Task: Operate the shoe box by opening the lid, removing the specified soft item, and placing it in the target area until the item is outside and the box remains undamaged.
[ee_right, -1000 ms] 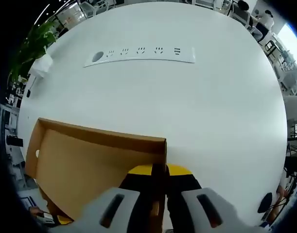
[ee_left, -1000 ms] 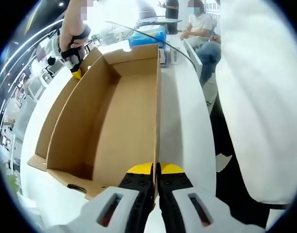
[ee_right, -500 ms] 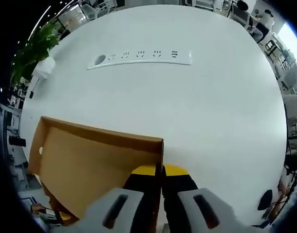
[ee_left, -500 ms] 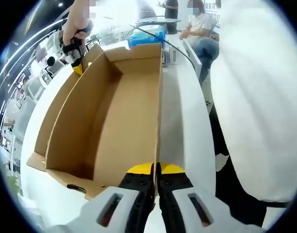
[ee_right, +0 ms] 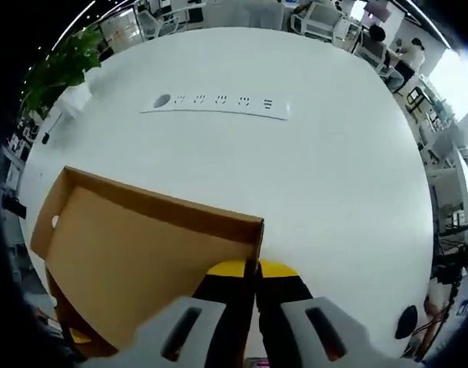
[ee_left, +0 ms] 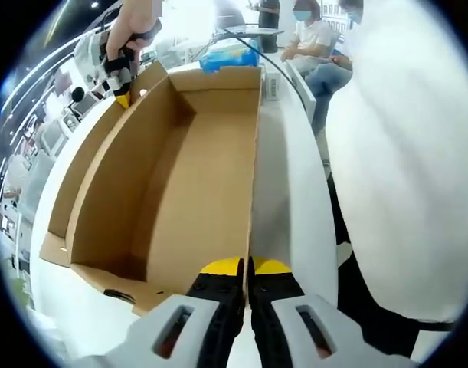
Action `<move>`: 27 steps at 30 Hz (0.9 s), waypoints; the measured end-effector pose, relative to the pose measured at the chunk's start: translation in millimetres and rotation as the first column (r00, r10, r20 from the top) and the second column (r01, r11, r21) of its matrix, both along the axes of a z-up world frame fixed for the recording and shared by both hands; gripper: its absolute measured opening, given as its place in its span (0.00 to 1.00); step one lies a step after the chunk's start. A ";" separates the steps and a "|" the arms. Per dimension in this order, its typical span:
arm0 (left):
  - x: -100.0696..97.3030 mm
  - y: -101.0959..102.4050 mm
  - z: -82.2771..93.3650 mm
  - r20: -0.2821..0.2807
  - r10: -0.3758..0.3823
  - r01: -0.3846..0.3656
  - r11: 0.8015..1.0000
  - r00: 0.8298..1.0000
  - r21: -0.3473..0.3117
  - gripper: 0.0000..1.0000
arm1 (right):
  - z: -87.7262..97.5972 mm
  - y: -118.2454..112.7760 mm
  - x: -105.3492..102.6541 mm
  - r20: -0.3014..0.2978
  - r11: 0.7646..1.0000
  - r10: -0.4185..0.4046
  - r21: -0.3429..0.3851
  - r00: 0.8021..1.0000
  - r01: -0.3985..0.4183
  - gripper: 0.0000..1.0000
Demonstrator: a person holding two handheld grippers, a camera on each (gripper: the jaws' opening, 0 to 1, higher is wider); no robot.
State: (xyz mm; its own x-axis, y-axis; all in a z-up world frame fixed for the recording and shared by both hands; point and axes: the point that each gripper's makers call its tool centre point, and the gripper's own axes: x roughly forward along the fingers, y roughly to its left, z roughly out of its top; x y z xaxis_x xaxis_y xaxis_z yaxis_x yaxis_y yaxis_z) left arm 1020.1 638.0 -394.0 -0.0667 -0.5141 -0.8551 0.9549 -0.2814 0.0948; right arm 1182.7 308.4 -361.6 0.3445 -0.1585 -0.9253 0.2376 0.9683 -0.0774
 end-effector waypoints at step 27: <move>0.1 2.1 -1.3 0.022 0.025 -0.026 0.999 0.999 0.027 0.02 | 52.7 3.6 -5.9 0.301 0.997 -0.053 -0.042 0.952 0.069 0.00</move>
